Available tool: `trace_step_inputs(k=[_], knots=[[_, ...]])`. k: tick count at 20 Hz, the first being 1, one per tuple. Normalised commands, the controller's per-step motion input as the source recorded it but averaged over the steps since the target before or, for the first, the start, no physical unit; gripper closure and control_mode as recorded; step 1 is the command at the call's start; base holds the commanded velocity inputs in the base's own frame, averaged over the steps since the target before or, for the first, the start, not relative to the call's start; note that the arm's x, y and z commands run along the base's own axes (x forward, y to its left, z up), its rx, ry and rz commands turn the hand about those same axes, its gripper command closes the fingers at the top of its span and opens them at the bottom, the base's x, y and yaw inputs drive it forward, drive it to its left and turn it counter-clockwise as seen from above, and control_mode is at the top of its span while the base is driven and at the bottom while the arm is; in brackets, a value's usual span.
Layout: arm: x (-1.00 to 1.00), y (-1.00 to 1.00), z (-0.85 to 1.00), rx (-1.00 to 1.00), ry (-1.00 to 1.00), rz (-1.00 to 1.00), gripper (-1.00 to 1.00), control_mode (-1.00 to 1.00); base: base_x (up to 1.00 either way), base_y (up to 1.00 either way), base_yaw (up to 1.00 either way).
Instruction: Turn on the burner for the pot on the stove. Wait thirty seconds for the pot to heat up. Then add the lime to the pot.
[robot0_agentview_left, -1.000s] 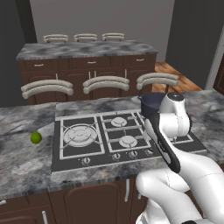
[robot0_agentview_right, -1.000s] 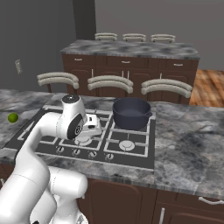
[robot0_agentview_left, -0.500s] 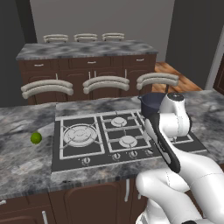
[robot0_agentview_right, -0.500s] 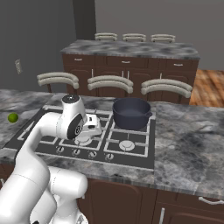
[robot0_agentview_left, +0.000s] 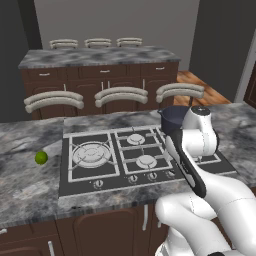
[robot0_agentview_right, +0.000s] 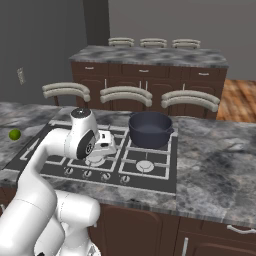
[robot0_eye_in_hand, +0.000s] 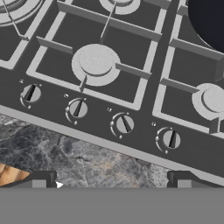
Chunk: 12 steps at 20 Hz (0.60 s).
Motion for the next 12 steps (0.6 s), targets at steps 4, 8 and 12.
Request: trace_step_inputs(k=[4,8,12], knots=[[-0.03,0.13,0.08,0.00,0.00,0.02,-1.00,-1.00,0.00,0.00,0.00],[-0.05,0.57,0.61,0.00,0.03,0.04,-1.00,-1.00,0.00,0.00,0.00],[0.00,0.63,0.31,0.00,0.10,0.00,-1.00,-1.00,0.00,0.00,0.00]])
